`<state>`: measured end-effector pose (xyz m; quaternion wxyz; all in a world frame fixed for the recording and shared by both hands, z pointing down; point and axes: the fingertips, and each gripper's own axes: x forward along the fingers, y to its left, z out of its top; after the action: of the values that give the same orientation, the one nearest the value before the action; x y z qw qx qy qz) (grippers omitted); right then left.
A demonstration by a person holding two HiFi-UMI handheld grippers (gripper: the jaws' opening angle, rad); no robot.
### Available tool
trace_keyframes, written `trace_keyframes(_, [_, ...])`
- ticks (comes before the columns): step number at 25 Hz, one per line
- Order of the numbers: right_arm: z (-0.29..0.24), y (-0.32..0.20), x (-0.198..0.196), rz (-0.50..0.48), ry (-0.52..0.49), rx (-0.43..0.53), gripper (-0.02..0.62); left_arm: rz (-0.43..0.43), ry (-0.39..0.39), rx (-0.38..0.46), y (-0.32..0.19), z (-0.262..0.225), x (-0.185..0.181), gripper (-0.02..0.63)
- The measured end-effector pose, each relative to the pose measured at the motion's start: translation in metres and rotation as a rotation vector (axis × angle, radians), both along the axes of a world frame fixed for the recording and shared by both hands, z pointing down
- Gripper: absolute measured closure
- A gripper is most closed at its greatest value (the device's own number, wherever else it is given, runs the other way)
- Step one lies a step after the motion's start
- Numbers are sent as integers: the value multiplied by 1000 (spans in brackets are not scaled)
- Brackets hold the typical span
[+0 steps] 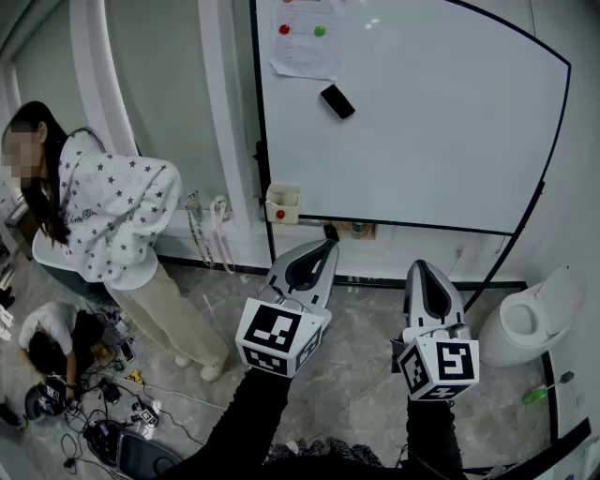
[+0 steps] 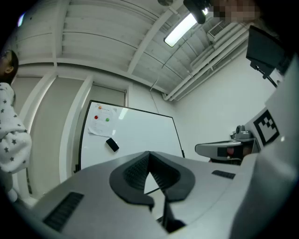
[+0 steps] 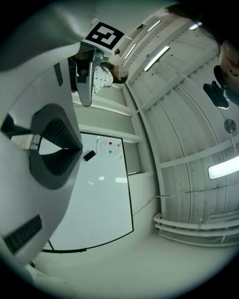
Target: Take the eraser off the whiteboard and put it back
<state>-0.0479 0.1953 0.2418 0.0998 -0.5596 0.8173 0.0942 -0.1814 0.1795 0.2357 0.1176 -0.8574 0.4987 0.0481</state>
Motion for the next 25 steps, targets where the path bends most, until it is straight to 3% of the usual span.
trace_keyframes(7, [-4, -32, -11, -24, 22, 2, 586, -27, 18, -14, -29, -2, -12, 600])
trace_keyframes(25, [-10, -215, -11, -129, 0, 23, 586, -131, 37, -26, -194, 3, -16, 600])
